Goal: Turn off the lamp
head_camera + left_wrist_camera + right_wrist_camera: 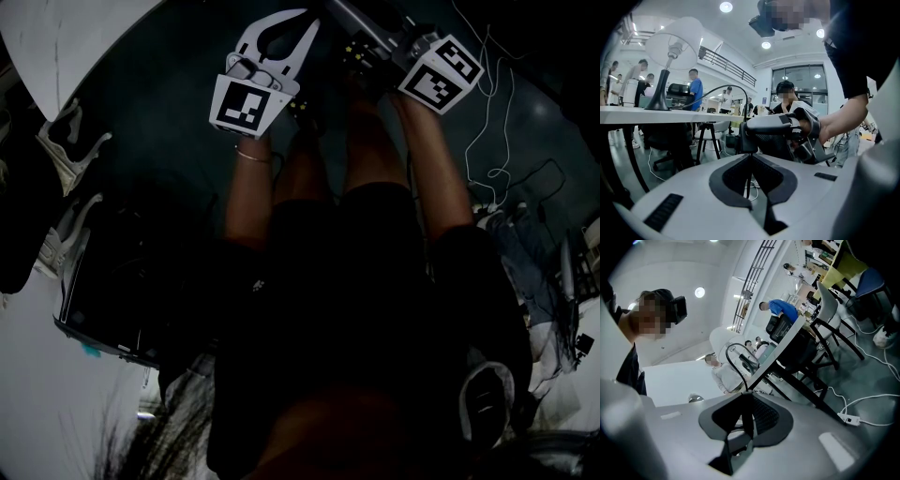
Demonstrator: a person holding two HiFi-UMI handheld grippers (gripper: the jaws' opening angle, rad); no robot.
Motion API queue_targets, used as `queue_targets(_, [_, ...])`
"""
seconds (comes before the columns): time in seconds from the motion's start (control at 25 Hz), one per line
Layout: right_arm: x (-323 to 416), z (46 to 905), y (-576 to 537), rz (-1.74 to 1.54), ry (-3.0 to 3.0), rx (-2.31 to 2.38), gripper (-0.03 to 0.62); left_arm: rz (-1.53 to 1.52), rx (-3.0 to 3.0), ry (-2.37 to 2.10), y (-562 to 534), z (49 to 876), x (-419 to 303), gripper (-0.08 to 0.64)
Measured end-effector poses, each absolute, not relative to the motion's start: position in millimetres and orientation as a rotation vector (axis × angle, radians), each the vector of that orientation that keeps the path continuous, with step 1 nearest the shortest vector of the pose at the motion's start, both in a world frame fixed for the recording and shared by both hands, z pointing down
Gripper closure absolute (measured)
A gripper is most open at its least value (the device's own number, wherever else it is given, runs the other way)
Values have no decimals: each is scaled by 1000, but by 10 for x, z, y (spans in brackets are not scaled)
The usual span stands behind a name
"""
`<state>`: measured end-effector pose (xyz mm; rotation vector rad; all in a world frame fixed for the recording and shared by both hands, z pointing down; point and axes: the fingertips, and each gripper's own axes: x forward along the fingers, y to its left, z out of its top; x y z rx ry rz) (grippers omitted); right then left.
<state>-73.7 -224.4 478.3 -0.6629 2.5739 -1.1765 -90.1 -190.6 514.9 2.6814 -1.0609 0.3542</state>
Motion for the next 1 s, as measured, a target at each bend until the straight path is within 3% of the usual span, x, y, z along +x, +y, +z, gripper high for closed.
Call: queue_targets(1.0, [-663, 5141, -2239, -1072, 2789, -839, 520, 427, 2589, -1096, -1892, 5560, -791, 537])
